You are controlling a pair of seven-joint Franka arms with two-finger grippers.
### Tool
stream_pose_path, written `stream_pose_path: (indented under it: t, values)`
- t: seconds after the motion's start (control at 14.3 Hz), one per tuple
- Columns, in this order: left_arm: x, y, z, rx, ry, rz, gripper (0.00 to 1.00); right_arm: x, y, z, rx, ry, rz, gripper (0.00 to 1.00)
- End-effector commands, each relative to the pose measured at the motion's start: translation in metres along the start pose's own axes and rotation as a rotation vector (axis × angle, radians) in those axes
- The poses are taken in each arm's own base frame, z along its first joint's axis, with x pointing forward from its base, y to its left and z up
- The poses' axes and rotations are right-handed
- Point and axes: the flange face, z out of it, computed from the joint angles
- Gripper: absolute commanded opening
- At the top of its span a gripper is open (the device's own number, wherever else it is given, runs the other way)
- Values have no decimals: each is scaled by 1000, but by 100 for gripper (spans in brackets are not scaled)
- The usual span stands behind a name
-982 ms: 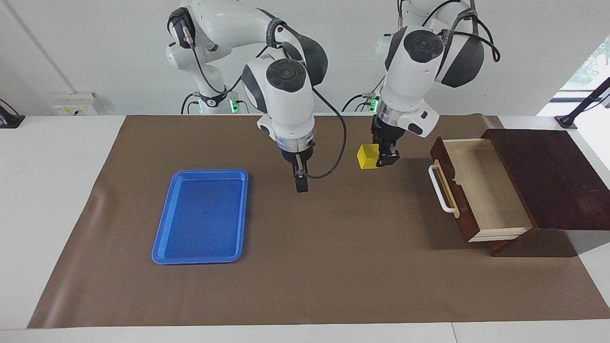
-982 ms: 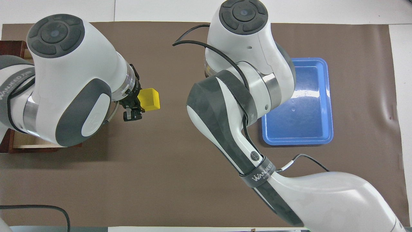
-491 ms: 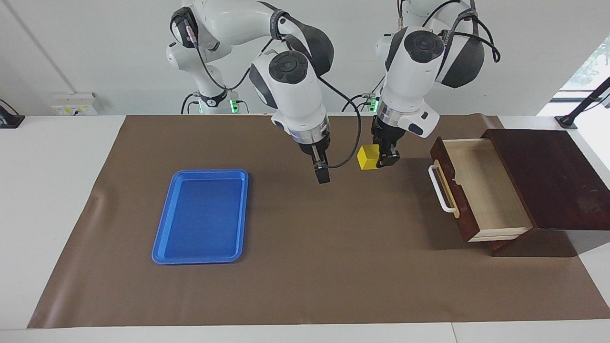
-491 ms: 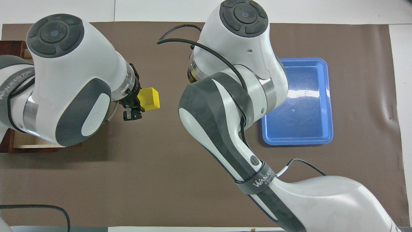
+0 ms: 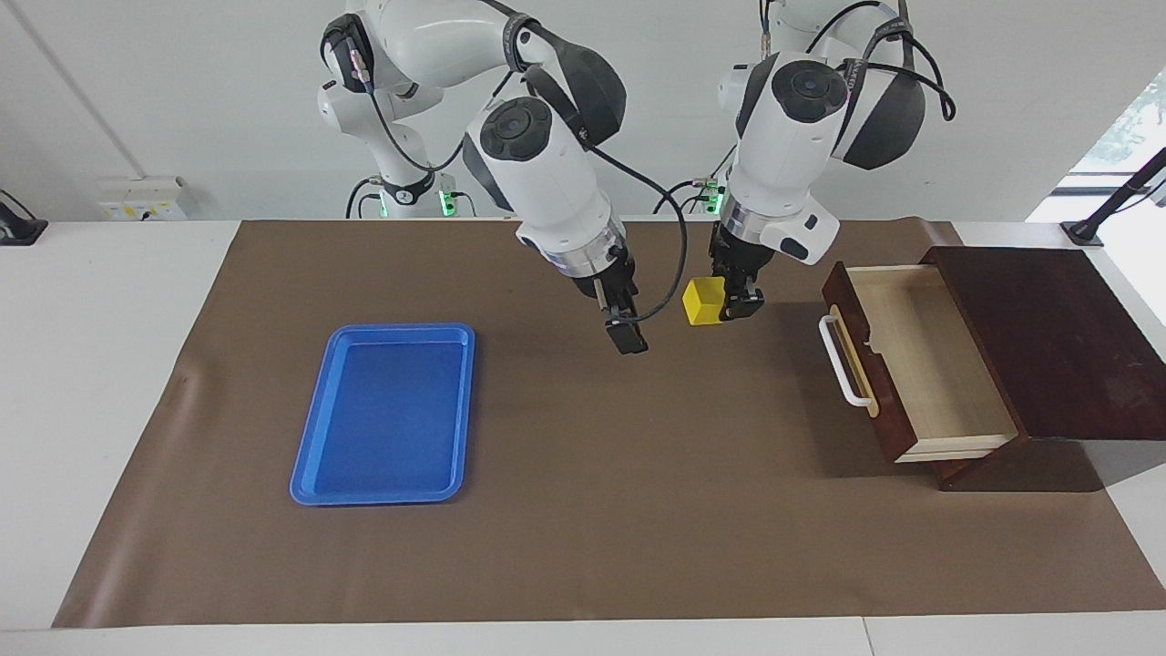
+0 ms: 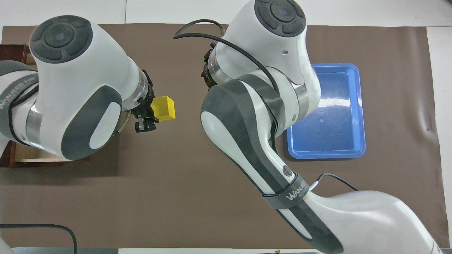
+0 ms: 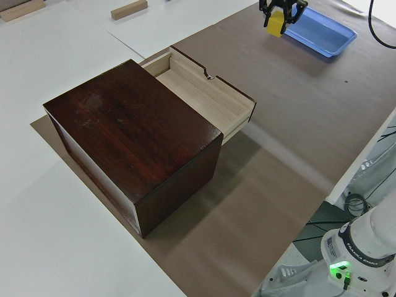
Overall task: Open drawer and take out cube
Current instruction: 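Move the right gripper toward the cube held by the left gripper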
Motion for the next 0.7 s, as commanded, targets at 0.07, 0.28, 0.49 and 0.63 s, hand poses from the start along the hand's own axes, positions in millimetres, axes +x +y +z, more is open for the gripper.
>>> stream_pose_path:
  t: [0.07, 0.28, 0.49, 0.63]
  values:
    - [1, -1, 2, -12, 3, -13, 0, 1, -5, 2, -9, -47, -47, 98]
    - [1, -1, 2, -10, 3, -13, 0, 20, -15, -2, -39, -149, -80, 98]
    - [1, -1, 2, -12, 3, -15, 0, 29, -19, 3, -47, -198, -104, 98]
    - [0, -1, 1, -14, 1, -26, 0, 29, -23, 7, -47, -258, -77, 98]
